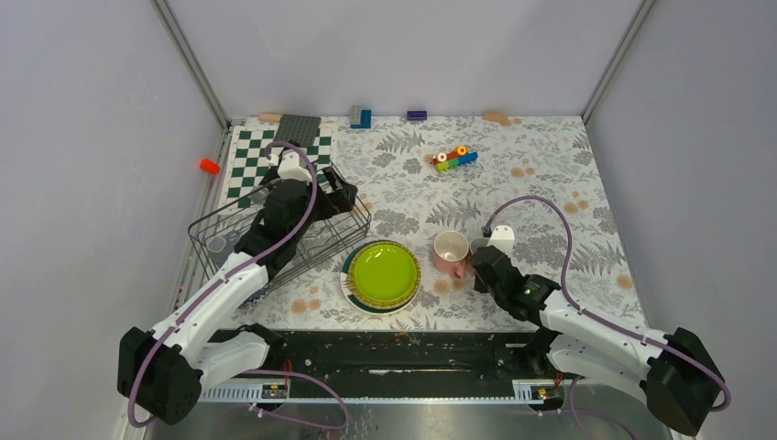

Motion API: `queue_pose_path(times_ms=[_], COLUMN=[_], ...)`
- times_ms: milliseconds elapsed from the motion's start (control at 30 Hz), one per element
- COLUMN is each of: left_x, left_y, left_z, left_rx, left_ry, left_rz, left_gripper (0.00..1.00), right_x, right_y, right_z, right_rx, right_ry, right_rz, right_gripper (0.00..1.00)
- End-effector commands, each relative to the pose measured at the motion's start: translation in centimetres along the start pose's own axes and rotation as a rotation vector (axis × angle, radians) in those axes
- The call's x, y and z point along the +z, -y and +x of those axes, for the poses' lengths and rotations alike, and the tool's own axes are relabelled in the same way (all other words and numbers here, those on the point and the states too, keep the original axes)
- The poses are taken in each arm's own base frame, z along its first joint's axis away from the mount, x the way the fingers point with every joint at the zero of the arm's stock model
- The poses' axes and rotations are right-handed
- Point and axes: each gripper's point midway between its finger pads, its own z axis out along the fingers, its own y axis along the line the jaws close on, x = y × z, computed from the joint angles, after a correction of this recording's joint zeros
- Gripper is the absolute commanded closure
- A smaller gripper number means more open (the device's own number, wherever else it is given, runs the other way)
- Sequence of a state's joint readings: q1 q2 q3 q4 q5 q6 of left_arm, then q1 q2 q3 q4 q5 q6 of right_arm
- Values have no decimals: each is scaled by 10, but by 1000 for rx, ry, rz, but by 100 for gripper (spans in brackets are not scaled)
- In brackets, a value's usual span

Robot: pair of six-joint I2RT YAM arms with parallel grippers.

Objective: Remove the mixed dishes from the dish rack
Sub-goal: Place the cup at the center of the board, then pick up the cup from the dish rack.

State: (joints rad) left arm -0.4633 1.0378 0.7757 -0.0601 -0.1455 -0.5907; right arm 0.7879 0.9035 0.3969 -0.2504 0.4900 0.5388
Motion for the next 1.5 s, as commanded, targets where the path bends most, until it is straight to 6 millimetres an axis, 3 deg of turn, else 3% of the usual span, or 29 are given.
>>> queue_pose_path(times_ms=[0, 100, 267, 400, 767, 900, 1167, 1467], left_x=[-2, -4, -7, -7, -8, -8, -8, -14], left_y=[1, 1, -2, -2, -8, -12, -26, -58], left_z=[-16, -17, -18, -19, -19, -18, -16, -16], left_rx=[11, 11, 8, 7, 3, 0, 7, 29], left_ry=[54, 59, 69, 73, 75, 74, 69, 64], left_rz=[-8, -11, -19, -21, -51, -71, -150, -334], left_gripper=[1, 1, 1, 1, 1, 1, 1, 1], right_x=[1, 0, -3, -7, -25, -39, -73, -109], right_y=[-9, -8, -5, -1, 13, 16, 17, 30], right_z=[-17, -17, -17, -20, -22, -28, -53, -106], right_rx=[27, 26, 41, 63, 74, 89, 161, 296], right_ry=[71, 68, 81, 95, 96, 120, 206, 412], right_rz=[-7, 2, 9, 17, 38, 8, -80, -92], right_gripper=[81, 68, 56, 38, 22, 2, 0, 0])
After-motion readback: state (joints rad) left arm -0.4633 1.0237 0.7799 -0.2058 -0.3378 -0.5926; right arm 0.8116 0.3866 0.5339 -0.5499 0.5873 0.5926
